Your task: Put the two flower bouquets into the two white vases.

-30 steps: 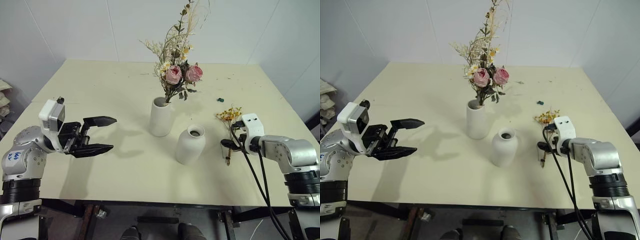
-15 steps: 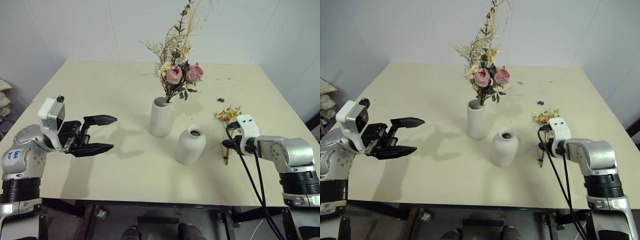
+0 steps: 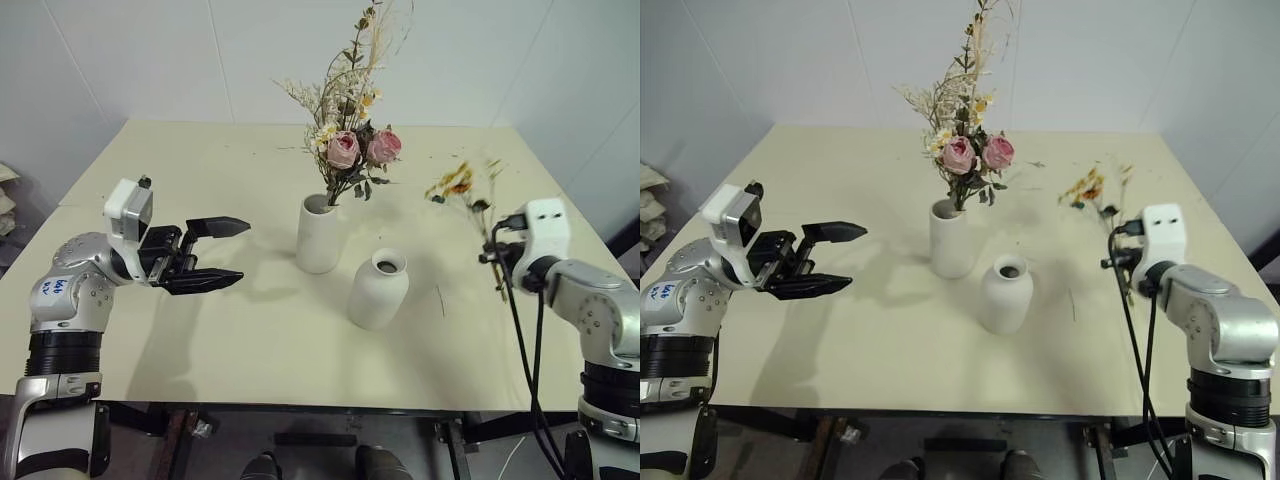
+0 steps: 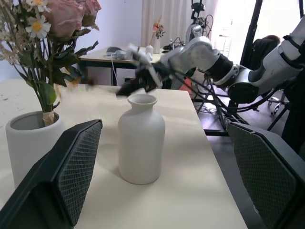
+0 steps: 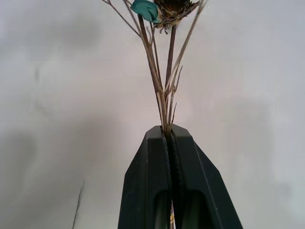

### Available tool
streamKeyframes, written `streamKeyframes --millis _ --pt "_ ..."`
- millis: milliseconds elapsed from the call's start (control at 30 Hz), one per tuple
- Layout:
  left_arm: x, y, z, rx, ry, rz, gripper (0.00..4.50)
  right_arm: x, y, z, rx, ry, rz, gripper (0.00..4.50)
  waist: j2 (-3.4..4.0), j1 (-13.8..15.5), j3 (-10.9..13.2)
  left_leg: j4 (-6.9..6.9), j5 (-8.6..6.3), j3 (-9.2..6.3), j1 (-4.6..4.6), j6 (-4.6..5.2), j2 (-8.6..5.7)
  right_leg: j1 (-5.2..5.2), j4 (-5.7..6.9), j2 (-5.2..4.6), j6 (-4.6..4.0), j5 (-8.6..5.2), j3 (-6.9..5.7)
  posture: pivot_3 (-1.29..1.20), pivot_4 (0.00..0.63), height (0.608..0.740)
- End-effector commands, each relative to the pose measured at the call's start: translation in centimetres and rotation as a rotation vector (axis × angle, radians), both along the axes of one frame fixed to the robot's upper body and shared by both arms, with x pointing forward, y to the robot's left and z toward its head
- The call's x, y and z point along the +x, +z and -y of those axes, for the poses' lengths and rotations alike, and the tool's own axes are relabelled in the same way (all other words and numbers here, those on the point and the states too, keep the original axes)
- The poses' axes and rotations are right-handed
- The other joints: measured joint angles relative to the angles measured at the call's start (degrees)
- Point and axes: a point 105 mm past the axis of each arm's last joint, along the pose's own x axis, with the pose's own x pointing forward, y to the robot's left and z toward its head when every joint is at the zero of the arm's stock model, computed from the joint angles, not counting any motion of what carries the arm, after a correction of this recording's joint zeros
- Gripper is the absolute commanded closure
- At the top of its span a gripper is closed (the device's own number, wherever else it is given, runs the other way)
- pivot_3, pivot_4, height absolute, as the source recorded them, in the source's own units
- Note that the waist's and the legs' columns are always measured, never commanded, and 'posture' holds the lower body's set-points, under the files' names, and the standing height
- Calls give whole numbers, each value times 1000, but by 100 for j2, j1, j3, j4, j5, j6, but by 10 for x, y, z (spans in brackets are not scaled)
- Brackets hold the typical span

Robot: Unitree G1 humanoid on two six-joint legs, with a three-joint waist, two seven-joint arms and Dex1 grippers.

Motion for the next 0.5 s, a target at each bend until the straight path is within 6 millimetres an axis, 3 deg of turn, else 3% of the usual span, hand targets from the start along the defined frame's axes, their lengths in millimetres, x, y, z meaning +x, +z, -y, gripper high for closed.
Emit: streamKeyframes --millis 33,100,167,367,500 --pt "-3 7 3 22 -87 44 0 -12 43 -5 -39 44 270 4456 0 0 0 0 0 0 0 0 0 0 0 0 0 0 0 0 150 740" --pt "0 7 6 22 -102 45 0 -21 64 -15 -48 89 448 4456 0 -11 0 0 0 0 -1 0 -1 0 -1 0 1 0 0 0 150 740" --pt "2 8 8 21 -112 45 0 -28 73 -22 -30 114 535 4456 0 -19 0 -2 0 1 0 -1 0 -1 0 0 2 0 0 0 150 740" --pt "7 9 16 12 -137 44 0 -71 88 -99 96 555 734 4456 0 -22 0 -8 1 -1 1 -2 1 0 2 0 4 -2 0 0 150 740" --pt "6 8 16 14 -139 45 0 -92 93 -128 156 749 793 4456 1 -14 0 -8 2 -2 2 -3 1 0 4 0 4 -2 0 0 150 740"
